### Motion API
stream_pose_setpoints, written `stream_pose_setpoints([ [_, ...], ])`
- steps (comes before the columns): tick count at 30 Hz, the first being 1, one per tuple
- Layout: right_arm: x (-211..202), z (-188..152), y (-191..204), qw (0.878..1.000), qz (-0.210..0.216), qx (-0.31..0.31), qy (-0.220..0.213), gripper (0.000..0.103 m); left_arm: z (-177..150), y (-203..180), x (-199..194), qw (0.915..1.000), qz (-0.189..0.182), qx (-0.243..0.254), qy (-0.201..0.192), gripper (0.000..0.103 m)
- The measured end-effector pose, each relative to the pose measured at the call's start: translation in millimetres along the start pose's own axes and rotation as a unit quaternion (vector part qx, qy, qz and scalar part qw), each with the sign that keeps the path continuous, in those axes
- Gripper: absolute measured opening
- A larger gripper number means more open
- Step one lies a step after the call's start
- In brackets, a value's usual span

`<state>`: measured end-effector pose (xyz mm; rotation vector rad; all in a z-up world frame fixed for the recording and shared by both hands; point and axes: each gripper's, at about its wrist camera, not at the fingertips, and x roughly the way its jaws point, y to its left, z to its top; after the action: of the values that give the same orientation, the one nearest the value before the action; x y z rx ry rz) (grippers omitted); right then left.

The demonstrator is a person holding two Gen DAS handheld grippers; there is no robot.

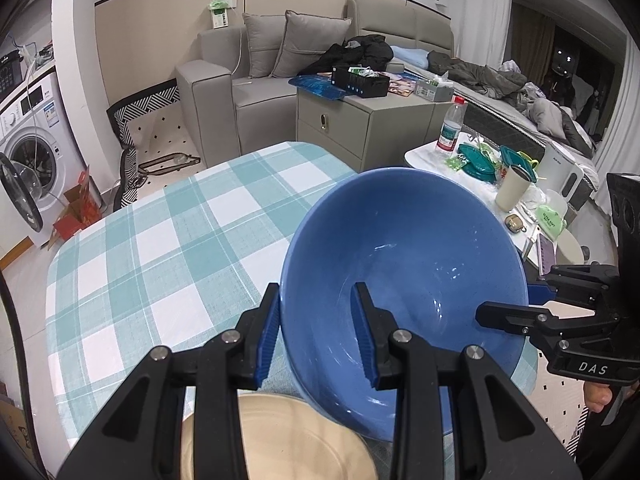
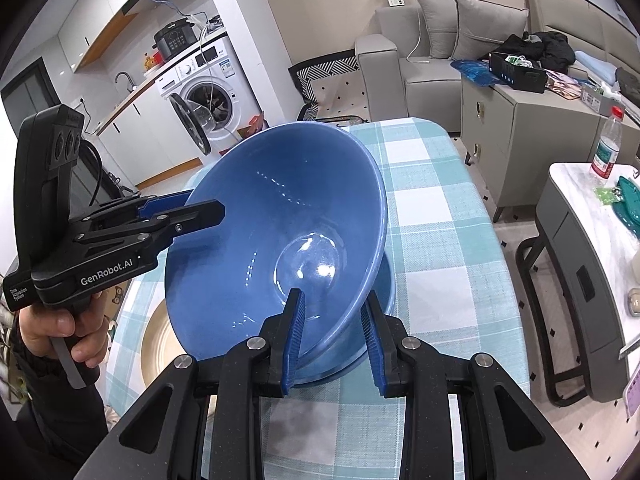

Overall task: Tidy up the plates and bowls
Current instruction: 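Carry the nested blue bowls with both grippers toward the beige plate stack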

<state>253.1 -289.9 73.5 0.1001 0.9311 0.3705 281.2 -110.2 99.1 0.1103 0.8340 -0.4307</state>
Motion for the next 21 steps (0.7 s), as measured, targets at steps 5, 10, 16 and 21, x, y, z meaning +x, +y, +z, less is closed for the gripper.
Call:
stream_pose_setpoints([
  [5, 5, -3, 1, 1.0, 0.0, -0.002, 0.013, 0.029, -3, 0, 4, 1.0, 0.002, -0.001, 0.008, 0.033],
  [10, 9, -4, 2, 1.0, 0.0, -0.003, 0.024, 0.029, -4, 2, 9, 0.9999, 0.001, -0.004, 0.014, 0.033],
  [16, 13, -6, 2, 0.999, 0.0, -0.003, 0.032, 0.029, -6, 3, 14, 0.9998, 0.002, -0.004, 0.021, 0.033],
  [21, 15, -8, 4, 0.999, 0.0, -0.004, 0.037, 0.029, -8, 4, 17, 0.9996, 0.002, -0.004, 0.026, 0.033],
])
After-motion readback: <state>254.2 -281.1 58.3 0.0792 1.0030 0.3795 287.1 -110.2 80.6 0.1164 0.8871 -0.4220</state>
